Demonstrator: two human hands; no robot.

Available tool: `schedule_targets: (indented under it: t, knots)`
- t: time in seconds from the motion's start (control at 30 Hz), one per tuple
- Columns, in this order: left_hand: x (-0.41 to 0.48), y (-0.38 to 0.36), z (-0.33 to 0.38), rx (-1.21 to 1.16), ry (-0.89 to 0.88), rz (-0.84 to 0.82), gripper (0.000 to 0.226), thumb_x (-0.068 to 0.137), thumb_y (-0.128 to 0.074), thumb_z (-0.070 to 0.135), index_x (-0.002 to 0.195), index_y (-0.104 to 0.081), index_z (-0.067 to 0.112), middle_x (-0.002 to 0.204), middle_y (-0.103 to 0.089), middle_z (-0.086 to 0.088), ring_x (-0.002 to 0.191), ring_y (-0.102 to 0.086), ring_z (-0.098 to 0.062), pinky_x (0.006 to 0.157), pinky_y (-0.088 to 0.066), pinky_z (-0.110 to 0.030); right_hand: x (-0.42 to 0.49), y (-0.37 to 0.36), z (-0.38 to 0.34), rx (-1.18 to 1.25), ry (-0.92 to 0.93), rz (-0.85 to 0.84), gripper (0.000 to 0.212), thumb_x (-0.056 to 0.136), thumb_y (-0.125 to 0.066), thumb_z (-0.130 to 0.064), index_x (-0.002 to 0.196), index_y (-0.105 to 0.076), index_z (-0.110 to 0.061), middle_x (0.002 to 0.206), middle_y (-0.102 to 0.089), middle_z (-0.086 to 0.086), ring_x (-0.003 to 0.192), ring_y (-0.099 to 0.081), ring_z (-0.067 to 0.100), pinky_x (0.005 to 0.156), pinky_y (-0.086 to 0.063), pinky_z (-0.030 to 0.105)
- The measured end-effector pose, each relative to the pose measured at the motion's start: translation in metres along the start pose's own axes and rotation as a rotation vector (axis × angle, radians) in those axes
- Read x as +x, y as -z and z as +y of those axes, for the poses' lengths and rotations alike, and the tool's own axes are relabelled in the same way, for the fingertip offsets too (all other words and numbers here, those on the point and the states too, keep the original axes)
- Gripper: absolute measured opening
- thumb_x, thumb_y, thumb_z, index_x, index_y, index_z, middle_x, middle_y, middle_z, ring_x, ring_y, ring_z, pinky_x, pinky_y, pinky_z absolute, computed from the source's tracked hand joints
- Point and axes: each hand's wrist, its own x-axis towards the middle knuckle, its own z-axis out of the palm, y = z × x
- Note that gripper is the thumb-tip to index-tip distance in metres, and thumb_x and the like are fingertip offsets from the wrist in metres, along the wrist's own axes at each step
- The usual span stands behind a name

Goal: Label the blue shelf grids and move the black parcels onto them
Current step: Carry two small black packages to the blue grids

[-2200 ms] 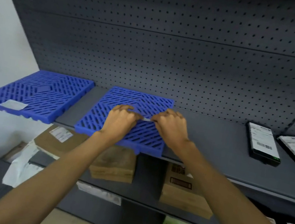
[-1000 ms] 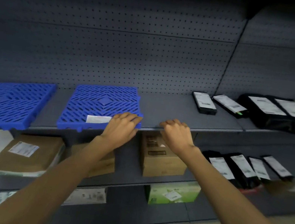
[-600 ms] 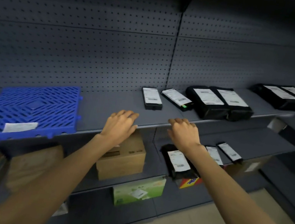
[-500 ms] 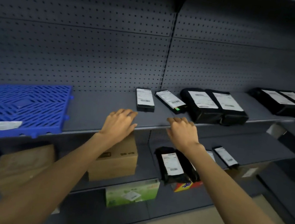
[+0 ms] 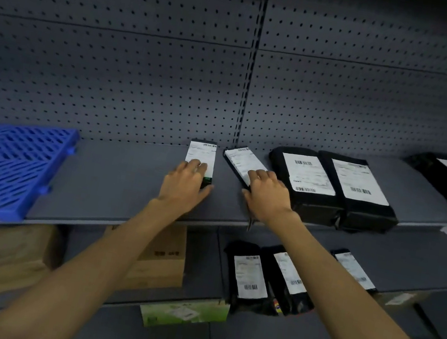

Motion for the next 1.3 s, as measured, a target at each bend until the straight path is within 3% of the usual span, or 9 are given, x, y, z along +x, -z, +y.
schedule_targets:
  t: [0.1, 0.27, 0.43, 0.67, 0.87, 1.07, 1.3]
  knots:
    - [0.026, -0.013, -0.002, -0.004, 0.06, -0.043, 0.066, 0.093, -0.049, 0.055, 0.141, -0.041, 0.011, 0.149, -0.037, -0.007, 0.131, -0.04, -0.033, 0.095, -0.047, -0.047, 0.031, -0.01, 0.003, 0.025, -0.02, -0.051, 0.054, 0.098, -0.049, -0.041, 0.14, -0.039, -0.009, 0.141, -0.046, 0.011, 0.132, -0.04, 0.031, 0.102, -0.04, 0.041]
    - [0.055, -0.032, -0.001, -0.046, 0.171, -0.17, 0.084, 0.091, -0.043, 0.065, 0.152, -0.021, 0.011, 0.161, -0.012, -0.008, 0.139, -0.028, -0.041, 0.109, -0.034, -0.05, 0.067, -0.026, 0.008, 0.025, -0.051, -0.141, 0.064, 0.097, -0.046, -0.052, 0.144, -0.031, -0.011, 0.149, -0.033, 0.012, 0.13, -0.039, 0.039, 0.102, -0.039, 0.045]
    - [0.057, -0.039, 0.0, -0.104, 0.207, -0.159, 0.074, 0.094, -0.049, 0.052, 0.151, -0.024, 0.013, 0.16, -0.014, -0.006, 0.135, -0.032, -0.042, 0.103, -0.041, -0.052, 0.08, -0.038, 0.014, 0.093, -0.046, -0.2, 0.071, 0.097, -0.045, -0.051, 0.153, -0.016, -0.017, 0.16, -0.013, 0.008, 0.134, -0.032, 0.045, 0.105, -0.034, 0.05]
    - [0.05, -0.025, -0.005, -0.139, 0.302, -0.045, 0.068, 0.09, -0.052, 0.047, 0.146, -0.034, 0.013, 0.154, -0.028, -0.004, 0.129, -0.038, -0.037, 0.094, -0.045, -0.049, 0.094, -0.029, 0.008, 0.15, 0.061, -0.13, 0.064, 0.098, -0.045, -0.045, 0.15, -0.023, -0.016, 0.157, -0.021, 0.006, 0.128, -0.038, 0.041, 0.103, -0.037, 0.048]
    - [0.014, -0.003, -0.042, -0.185, 0.463, 0.057, 0.076, 0.084, -0.059, 0.051, 0.146, -0.031, 0.017, 0.154, -0.023, -0.004, 0.135, -0.035, -0.032, 0.098, -0.043, -0.047, 0.106, -0.017, -0.028, 0.231, 0.217, -0.034, 0.069, 0.095, -0.051, -0.045, 0.15, -0.027, -0.011, 0.154, -0.027, 0.011, 0.128, -0.04, 0.038, 0.102, -0.04, 0.046]
    - [-0.049, 0.025, -0.101, -0.2, 0.666, 0.19, 0.087, 0.076, -0.07, 0.05, 0.144, -0.028, 0.015, 0.147, -0.026, -0.008, 0.128, -0.04, -0.033, 0.093, -0.049, -0.045, 0.104, -0.008, -0.101, 0.399, 0.38, -0.006, 0.081, 0.089, -0.061, -0.042, 0.149, -0.027, -0.001, 0.148, -0.035, 0.016, 0.133, -0.035, 0.032, 0.108, -0.037, 0.04]
    - [-0.125, 0.078, -0.187, -0.137, 0.765, 0.376, 0.085, 0.074, -0.074, 0.042, 0.141, -0.035, 0.009, 0.142, -0.035, -0.009, 0.124, -0.042, -0.03, 0.091, -0.05, -0.041, 0.098, 0.027, -0.222, 0.377, 0.566, 0.067, 0.075, 0.085, -0.064, -0.042, 0.141, -0.038, -0.001, 0.137, -0.049, 0.013, 0.124, -0.042, 0.029, 0.097, -0.044, 0.039]
